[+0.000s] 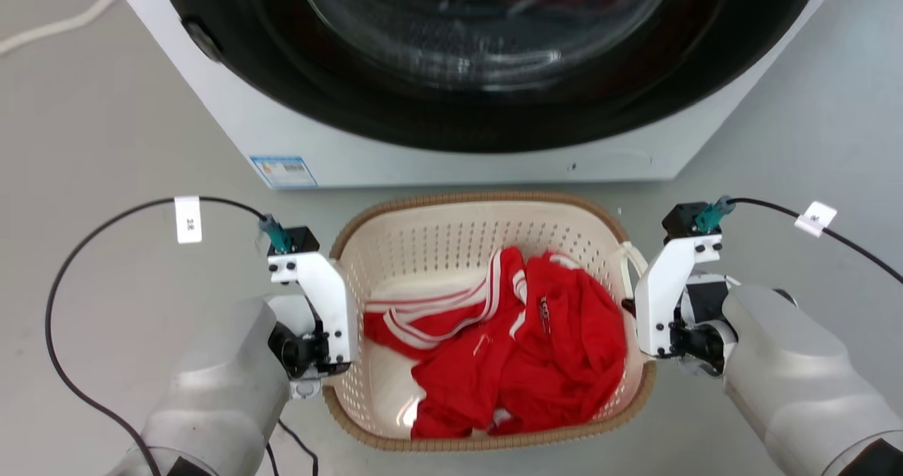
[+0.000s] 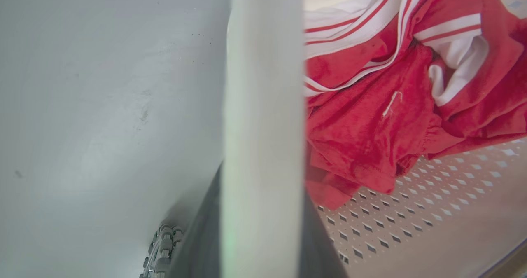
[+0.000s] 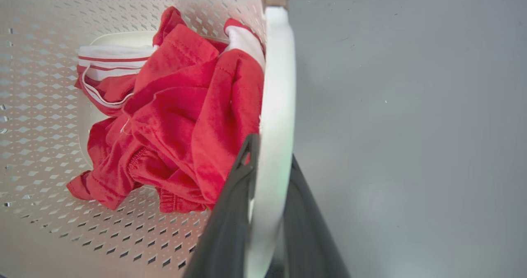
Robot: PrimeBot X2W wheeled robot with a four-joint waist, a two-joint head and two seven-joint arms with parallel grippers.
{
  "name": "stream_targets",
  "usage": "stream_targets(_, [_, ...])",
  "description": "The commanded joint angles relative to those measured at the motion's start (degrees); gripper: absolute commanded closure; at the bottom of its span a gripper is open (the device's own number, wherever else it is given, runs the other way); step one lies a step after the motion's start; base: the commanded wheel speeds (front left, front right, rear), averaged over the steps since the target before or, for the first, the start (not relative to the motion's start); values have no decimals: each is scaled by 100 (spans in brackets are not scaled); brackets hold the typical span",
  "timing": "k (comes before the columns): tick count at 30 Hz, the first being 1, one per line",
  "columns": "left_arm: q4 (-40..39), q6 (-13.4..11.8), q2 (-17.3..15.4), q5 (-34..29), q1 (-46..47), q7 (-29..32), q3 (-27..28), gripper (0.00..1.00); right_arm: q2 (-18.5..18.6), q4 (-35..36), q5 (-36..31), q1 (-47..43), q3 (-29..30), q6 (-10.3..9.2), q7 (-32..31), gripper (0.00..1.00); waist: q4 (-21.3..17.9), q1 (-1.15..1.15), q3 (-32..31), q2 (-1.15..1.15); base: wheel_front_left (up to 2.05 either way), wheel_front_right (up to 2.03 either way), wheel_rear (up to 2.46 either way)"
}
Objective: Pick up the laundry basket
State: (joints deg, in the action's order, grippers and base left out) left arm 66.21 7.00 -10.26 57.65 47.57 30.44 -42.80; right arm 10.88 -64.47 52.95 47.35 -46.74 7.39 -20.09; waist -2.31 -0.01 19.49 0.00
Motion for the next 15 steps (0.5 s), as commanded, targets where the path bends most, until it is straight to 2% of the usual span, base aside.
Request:
stream_targets(1, [0, 83, 70, 88, -121, 171, -53, 100, -9, -18, 84, -45, -34, 18, -76, 100, 34, 1, -444, 0, 0, 0, 0])
stream_targets(15, [134, 84, 159, 415, -461, 651, -250, 100, -156, -459, 469, -401, -112, 17, -694, 100, 37, 1, -1411, 0, 0, 0, 0])
